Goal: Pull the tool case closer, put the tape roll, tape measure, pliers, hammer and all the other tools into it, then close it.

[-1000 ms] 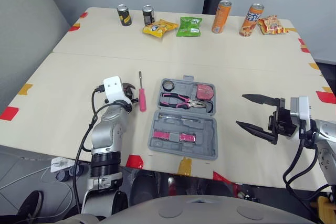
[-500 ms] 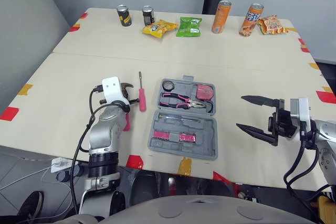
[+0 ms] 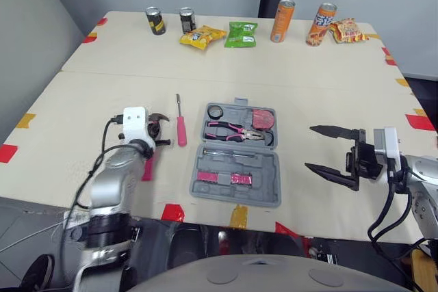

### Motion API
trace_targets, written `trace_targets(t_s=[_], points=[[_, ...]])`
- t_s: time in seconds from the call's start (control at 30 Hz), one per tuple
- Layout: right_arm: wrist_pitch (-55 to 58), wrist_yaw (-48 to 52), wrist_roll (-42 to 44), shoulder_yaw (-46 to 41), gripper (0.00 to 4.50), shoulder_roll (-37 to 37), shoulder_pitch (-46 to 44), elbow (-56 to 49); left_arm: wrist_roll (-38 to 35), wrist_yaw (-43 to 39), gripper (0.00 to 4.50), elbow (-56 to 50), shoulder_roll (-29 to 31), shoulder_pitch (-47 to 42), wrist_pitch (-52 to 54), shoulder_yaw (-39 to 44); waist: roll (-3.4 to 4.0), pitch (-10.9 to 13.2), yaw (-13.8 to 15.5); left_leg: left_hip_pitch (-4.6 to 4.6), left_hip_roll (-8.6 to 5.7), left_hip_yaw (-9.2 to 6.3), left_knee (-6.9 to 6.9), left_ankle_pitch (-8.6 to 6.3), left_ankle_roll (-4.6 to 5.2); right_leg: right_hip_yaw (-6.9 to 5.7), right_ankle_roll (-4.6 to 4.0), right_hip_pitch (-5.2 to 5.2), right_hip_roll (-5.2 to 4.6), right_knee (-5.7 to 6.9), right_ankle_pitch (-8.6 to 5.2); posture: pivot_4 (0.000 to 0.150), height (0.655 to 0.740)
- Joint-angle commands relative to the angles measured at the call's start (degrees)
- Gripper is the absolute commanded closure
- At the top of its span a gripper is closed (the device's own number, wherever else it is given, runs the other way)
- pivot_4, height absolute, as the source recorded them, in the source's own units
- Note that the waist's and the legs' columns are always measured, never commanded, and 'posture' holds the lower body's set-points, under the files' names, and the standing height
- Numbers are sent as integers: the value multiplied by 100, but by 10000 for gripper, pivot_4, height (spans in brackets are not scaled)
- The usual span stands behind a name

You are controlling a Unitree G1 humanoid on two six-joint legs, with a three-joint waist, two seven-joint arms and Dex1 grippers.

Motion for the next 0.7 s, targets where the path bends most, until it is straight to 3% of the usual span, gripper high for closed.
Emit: trace_targets(t_s=[0.03,0.17,0.3,0.47,0.7], points=[[-6,66,71,6,0,-46,-83,-165,-281,-913,44826,-577,572,71,-253,13,0,0,9,0,0,-4,1,0,1,-5,0,0,-1,0,0,1500,7385],[-26,154,38,32,0,-79,-190,-36,-490,-2210,44826,-826,1722,145,-256,-134,3,4,5,0,-3,-11,-3,1,2,-14,-2,1,-3,-5,-1,1500,7385],[10,180,64,-8,0,-112,-163,-69,-1043,-3258,44826,-1173,2353,-80,-77,-371,10,8,16,0,-4,-14,-3,1,2,-18,-3,-1,-5,-4,-2,1500,7385],[16,207,58,-64,0,-159,-166,-45,-1414,-3916,44826,-1385,2639,-902,408,-1040,13,10,4,0,-10,-16,-3,3,4,-20,-7,-3,-9,3,-4,1500,7385],[-5,279,95,-245,0,-299,56,-81,-1428,-4338,44826,-1413,2442,-2022,764,-2173,15,11,-20,-4,-11,-13,-3,3,3,-18,-11,-1,-8,11,-6,1500,7385]])
